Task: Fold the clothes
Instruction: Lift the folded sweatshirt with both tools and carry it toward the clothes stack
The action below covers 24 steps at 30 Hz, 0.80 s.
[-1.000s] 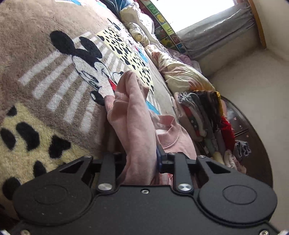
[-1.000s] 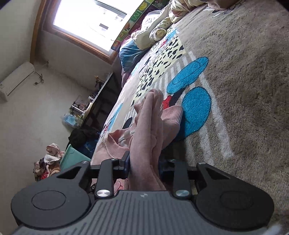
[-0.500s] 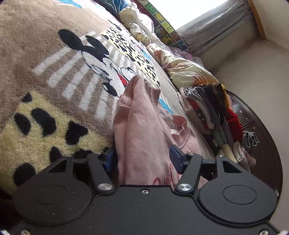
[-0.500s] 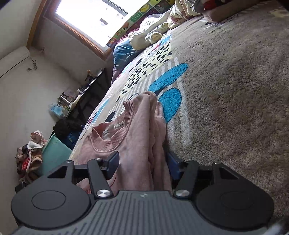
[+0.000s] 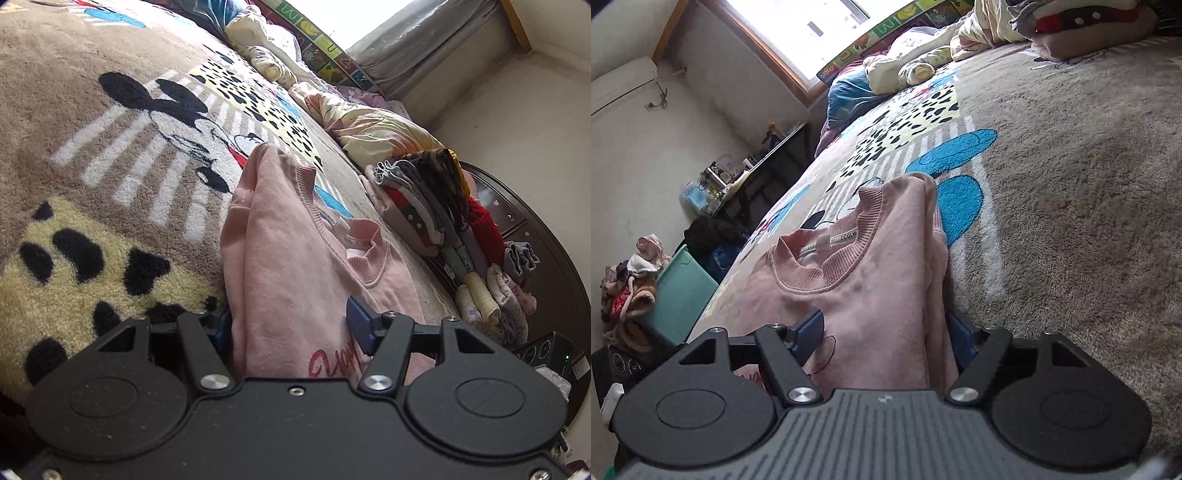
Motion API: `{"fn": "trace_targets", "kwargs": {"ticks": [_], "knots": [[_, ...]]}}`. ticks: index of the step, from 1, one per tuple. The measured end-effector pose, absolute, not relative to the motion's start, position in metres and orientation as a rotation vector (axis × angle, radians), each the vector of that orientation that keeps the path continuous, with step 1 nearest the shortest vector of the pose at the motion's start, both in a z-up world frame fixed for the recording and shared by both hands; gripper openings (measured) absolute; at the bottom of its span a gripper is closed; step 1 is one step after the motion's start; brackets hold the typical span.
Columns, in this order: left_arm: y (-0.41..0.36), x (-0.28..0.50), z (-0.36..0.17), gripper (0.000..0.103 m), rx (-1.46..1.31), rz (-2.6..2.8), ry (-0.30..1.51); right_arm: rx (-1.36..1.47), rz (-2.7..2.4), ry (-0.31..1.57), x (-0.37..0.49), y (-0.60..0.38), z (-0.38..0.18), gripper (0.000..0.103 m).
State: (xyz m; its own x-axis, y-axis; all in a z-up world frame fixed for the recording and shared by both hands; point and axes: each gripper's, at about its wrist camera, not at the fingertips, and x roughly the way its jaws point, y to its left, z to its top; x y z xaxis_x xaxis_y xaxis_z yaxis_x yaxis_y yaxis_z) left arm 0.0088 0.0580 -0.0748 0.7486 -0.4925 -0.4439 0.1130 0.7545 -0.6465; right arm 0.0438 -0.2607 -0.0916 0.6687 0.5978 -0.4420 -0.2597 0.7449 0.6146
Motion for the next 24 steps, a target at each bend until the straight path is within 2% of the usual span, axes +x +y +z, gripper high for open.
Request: {"fn": "trace_targets", "kwargs": {"ticks": [2, 3, 4, 5, 8, 10, 18, 24], "knots": [[0.057, 0.009, -0.075, 0.058, -0.630, -0.381, 0.655, 0.540, 0.520, 0.684, 0.044, -0.259, -0.091, 0.071], [0.055, 0.009, -0.074, 0.051, -0.618, -0.388, 0.658, 0.541, 0.526, 0.686, 0.043, -0.258, -0.091, 0.069], [0.053, 0.009, -0.074, 0.044, -0.615, -0.402, 0.669, 0.547, 0.535, 0.691, 0.043, -0.258, -0.091, 0.064], [0.053, 0.010, -0.075, 0.033, -0.632, -0.412, 0.679, 0.557, 0.545, 0.696, 0.043, -0.258, -0.092, 0.050], [0.053, 0.010, -0.070, 0.023, -0.679, -0.439, 0.676, 0.597, 0.563, 0.699, 0.041, -0.261, -0.093, 0.036], [0.054, 0.012, -0.064, 0.022, -0.743, -0.464, 0.671, 0.666, 0.581, 0.685, 0.039, -0.271, -0.090, 0.032], [0.007, 0.042, -0.035, 0.022, -0.853, -0.616, 0.697, 0.845, 0.564, 0.561, 0.028, -0.340, -0.058, 0.031], [-0.076, 0.087, -0.017, 0.022, -0.815, -0.783, 0.745, 0.930, 0.465, 0.444, 0.020, -0.420, -0.045, 0.031]]}}
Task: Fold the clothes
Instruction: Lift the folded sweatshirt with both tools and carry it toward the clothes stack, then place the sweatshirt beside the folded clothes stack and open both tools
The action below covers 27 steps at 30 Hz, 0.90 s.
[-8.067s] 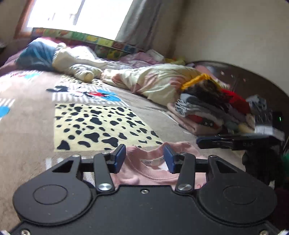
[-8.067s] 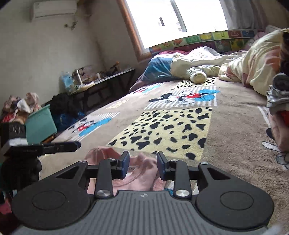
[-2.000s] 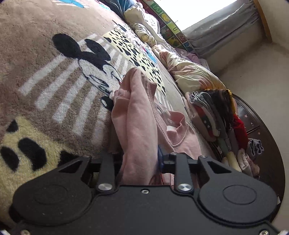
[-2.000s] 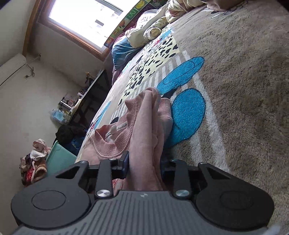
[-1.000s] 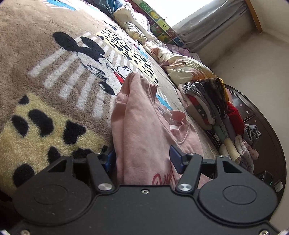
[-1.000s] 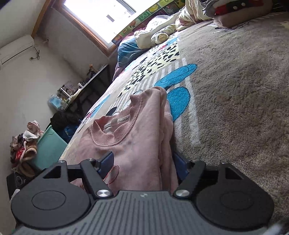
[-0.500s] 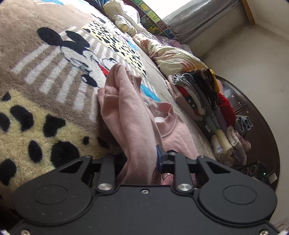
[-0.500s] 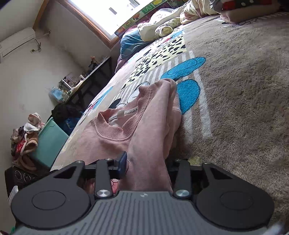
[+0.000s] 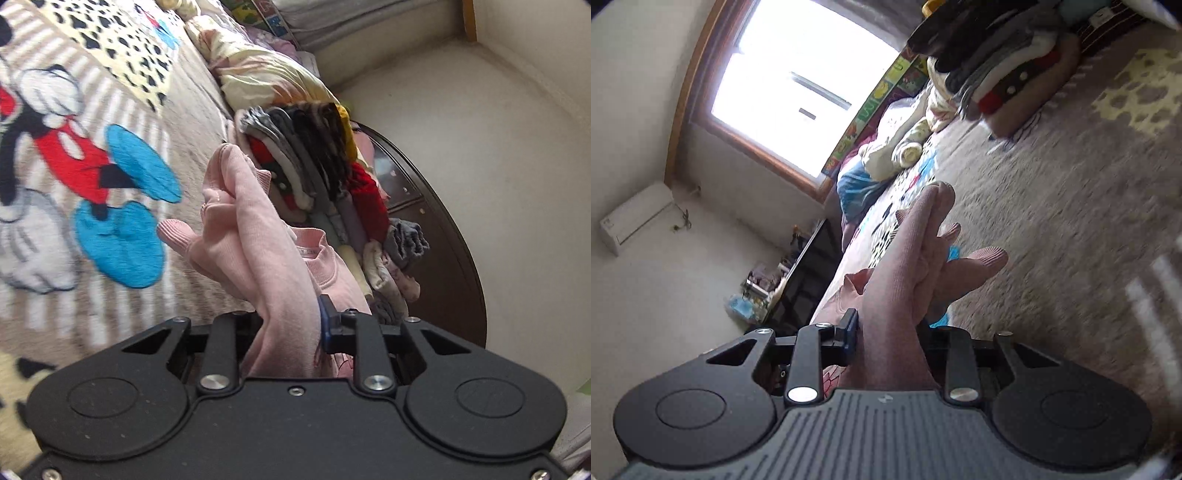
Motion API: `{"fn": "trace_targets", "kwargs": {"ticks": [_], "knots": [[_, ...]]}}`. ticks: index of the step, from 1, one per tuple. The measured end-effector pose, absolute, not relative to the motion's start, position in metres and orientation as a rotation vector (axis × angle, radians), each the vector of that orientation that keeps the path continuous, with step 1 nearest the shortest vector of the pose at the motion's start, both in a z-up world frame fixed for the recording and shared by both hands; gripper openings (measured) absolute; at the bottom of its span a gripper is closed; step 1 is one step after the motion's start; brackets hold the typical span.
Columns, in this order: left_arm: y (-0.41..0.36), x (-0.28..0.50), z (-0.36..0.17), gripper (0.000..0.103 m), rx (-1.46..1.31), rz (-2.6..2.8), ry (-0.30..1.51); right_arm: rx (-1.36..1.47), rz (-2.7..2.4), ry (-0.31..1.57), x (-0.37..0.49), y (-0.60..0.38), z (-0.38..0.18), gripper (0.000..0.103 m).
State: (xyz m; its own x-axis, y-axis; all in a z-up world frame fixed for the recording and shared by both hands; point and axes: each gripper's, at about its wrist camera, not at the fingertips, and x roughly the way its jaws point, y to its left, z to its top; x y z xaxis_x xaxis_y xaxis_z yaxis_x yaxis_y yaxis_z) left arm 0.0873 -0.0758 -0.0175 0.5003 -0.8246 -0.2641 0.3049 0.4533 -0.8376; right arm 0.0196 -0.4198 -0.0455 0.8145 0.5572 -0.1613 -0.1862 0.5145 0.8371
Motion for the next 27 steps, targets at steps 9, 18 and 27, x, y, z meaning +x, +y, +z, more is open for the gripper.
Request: {"fn": "trace_targets", "kwargs": {"ticks": [9, 18, 27], "knots": [[-0.212, 0.156, -0.002, 0.022, -0.722, -0.970, 0.809, 0.998, 0.300, 0.298, 0.020, -0.534, -0.047, 0.031], [-0.305, 0.246, 0.045, 0.025, -0.730, -1.061, 0.745, 0.942, 0.274, 0.157, 0.085, -0.625, 0.008, 0.031], [-0.282, 0.239, -0.054, 0.077, -0.556, -0.804, 0.910, 0.877, -0.099, 0.377, 0.091, -0.645, -0.040, 0.088]]}}
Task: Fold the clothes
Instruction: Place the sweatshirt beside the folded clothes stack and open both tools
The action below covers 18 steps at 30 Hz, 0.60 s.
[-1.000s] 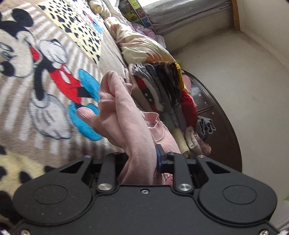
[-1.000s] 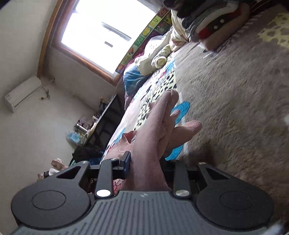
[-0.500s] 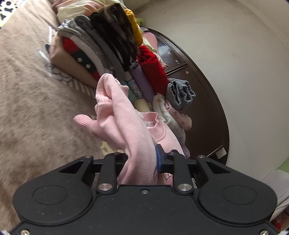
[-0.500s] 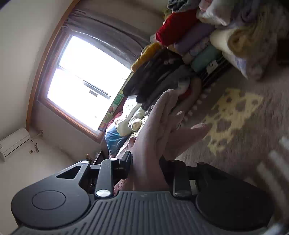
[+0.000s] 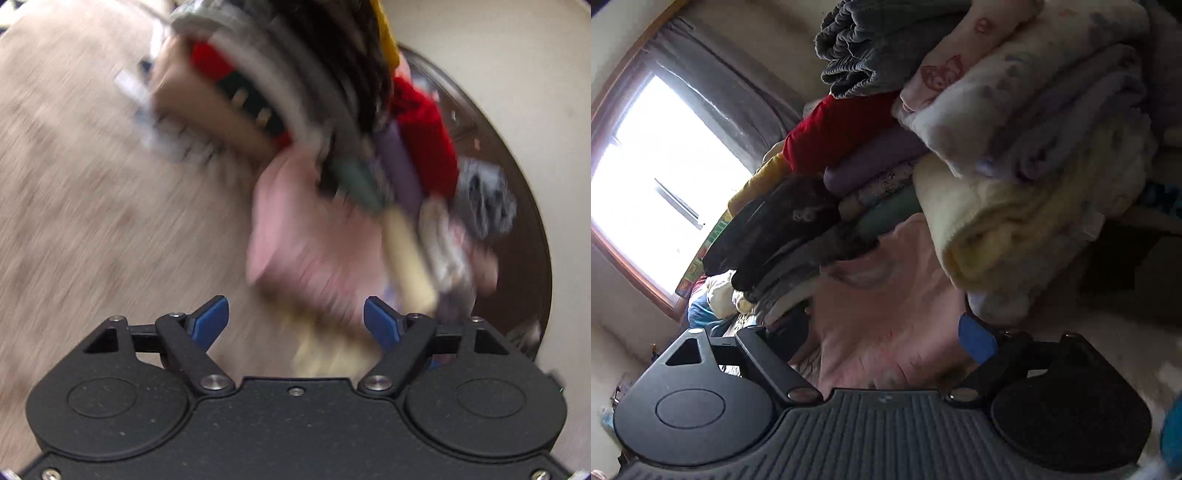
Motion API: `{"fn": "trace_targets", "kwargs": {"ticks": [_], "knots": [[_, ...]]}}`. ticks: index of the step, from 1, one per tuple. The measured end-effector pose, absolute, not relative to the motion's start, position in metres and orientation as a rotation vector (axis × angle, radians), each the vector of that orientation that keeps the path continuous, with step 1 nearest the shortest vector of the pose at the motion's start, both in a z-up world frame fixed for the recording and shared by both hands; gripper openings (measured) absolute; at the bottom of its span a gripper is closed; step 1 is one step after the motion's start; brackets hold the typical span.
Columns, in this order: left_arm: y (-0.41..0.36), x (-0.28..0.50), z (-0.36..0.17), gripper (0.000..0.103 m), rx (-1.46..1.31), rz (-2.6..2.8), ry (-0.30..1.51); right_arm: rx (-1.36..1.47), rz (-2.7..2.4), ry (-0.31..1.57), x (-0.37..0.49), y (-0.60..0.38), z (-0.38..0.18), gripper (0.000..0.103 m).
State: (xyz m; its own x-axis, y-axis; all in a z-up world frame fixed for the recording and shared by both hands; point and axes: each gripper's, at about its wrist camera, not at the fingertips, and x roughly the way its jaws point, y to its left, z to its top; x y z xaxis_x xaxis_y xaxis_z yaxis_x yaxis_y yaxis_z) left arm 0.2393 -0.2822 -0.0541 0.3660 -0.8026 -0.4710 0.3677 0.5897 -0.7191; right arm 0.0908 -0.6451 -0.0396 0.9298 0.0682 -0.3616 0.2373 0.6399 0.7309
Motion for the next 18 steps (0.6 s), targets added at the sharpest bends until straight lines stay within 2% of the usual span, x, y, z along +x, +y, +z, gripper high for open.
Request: {"fn": "trace_targets", "kwargs": {"ticks": [1, 2, 4, 6, 9, 11, 13, 15, 18], "knots": [[-0.269, 0.219, -0.068, 0.073, -0.504, -0.830, 0.860, 0.897, -0.086, 0.380, 0.075, -0.633, -0.047, 0.089], [-0.255, 0.198, -0.073, 0.073, -0.458, -0.863, 0.785, 0.914, -0.073, 0.382, 0.062, -0.619, -0.054, 0.093], [-0.233, 0.173, -0.072, 0.077, -0.480, -0.871, 0.744, 0.923, -0.023, 0.416, 0.043, -0.585, -0.063, 0.094], [-0.222, 0.163, -0.065, 0.083, -0.483, -0.843, 0.797, 0.897, 0.034, 0.455, 0.035, -0.549, -0.066, 0.096], [-0.199, 0.144, -0.056, 0.083, -0.441, -0.789, 0.857, 0.794, 0.080, 0.516, 0.028, -0.499, -0.053, 0.102], [-0.179, 0.127, -0.051, 0.084, -0.424, -0.746, 0.873, 0.750, 0.097, 0.560, 0.027, -0.477, -0.044, 0.103], [-0.159, 0.112, -0.046, 0.089, -0.429, -0.694, 0.872, 0.706, 0.089, 0.601, 0.020, -0.459, -0.028, 0.103], [-0.137, 0.097, -0.044, 0.100, -0.438, -0.624, 0.879, 0.656, 0.095, 0.640, 0.015, -0.440, -0.015, 0.103], [-0.118, 0.071, -0.036, 0.102, -0.282, -0.518, 0.885, 0.605, 0.134, 0.679, 0.010, -0.413, -0.001, 0.103]]}}
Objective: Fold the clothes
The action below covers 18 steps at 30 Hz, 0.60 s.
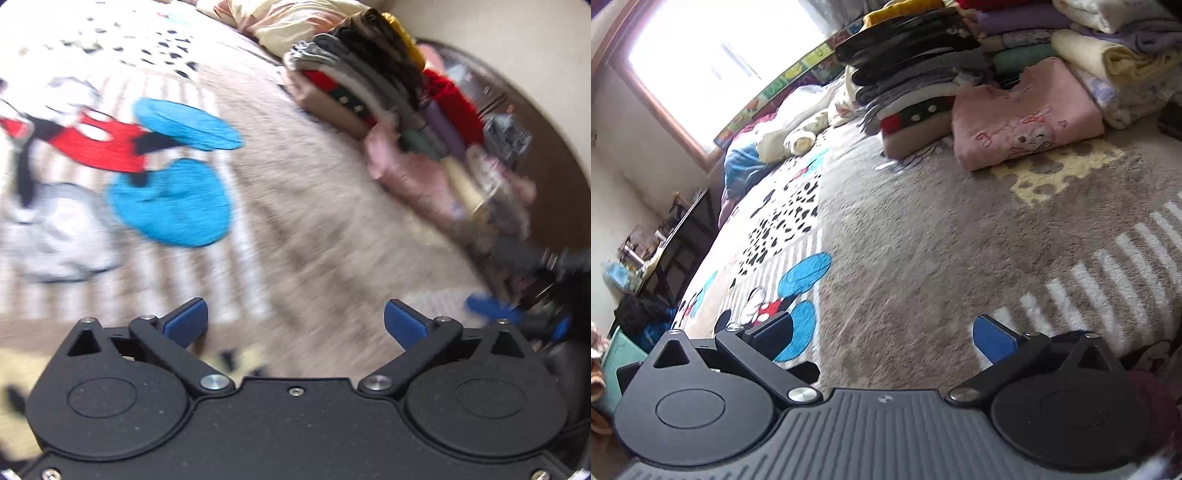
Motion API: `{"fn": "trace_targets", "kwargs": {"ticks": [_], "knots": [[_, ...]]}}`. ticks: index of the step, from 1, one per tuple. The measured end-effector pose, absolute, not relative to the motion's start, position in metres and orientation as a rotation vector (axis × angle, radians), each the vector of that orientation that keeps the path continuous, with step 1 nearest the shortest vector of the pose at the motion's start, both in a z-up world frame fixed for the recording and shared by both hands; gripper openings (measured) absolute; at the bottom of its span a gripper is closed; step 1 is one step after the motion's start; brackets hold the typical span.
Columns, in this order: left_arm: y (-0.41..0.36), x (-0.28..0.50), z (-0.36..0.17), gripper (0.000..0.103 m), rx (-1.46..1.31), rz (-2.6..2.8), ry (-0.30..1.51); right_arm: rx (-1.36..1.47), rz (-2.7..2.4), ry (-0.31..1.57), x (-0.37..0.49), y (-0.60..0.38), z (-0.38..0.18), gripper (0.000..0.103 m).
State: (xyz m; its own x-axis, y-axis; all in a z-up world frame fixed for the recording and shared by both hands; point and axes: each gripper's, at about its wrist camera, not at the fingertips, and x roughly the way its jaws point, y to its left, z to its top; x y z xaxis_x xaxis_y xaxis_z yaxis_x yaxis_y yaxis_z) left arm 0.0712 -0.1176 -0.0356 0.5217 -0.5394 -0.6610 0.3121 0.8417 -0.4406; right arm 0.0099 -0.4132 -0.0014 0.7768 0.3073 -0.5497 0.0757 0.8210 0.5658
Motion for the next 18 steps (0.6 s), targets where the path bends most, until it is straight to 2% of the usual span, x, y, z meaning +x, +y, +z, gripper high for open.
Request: {"fn": "trace_targets", "kwargs": {"ticks": [7, 10, 16, 18], "knots": [[-0.075, 0.030, 0.015, 0.103, -0.109, -0.317, 0.813, 0.404, 0.197, 0.759, 0.004, -0.339, 0.027, 0.103], [-0.064, 0.016, 0.041, 0.103, -0.028, -0.268, 0.727, 0.323, 0.207, 0.760, -0.001, -0.312, 0.038, 0.103], [-0.051, -0.002, 0.066, 0.103, 0.092, -0.157, 0.630, 0.255, 0.211, 0.790, -0.006, -0.284, 0.053, 0.103], [-0.051, -0.002, 0.068, 0.103, 0.109, -0.128, 0.656, 0.218, 0.203, 0.792, -0.007, -0.277, 0.057, 0.103]]}}
